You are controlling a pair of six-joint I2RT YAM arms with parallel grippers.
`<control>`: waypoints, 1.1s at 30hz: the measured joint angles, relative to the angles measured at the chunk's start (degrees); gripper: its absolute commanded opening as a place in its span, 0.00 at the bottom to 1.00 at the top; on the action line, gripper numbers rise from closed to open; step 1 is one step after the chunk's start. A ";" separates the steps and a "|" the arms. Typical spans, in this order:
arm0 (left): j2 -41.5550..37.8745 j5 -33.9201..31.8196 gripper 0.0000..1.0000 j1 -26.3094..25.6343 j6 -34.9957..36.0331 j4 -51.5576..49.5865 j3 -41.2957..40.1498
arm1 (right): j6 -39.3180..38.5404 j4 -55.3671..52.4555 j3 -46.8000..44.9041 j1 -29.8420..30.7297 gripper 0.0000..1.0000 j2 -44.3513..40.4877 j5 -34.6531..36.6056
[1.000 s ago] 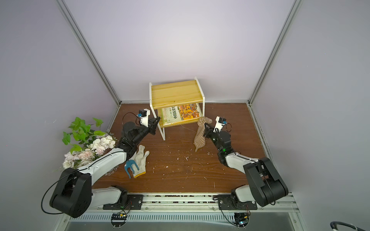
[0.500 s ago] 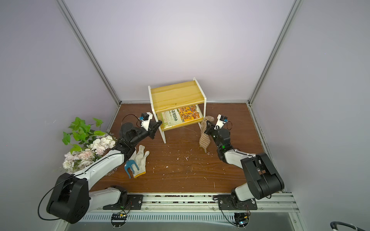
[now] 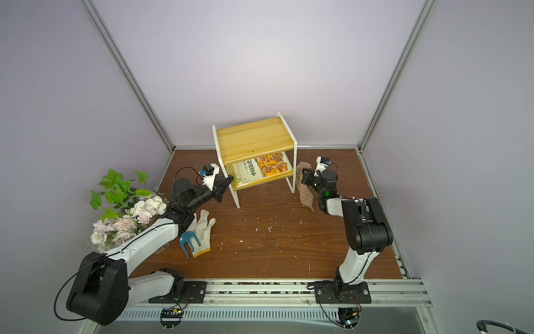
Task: Wipe the bookshelf clean with a cloth
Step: Wipe the dust from the shelf.
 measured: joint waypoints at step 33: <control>4.33 2.36 0.42 1.95 1.18 -2.47 1.20 | -0.96 -10.62 -17.20 -0.59 0.00 -19.15 3.89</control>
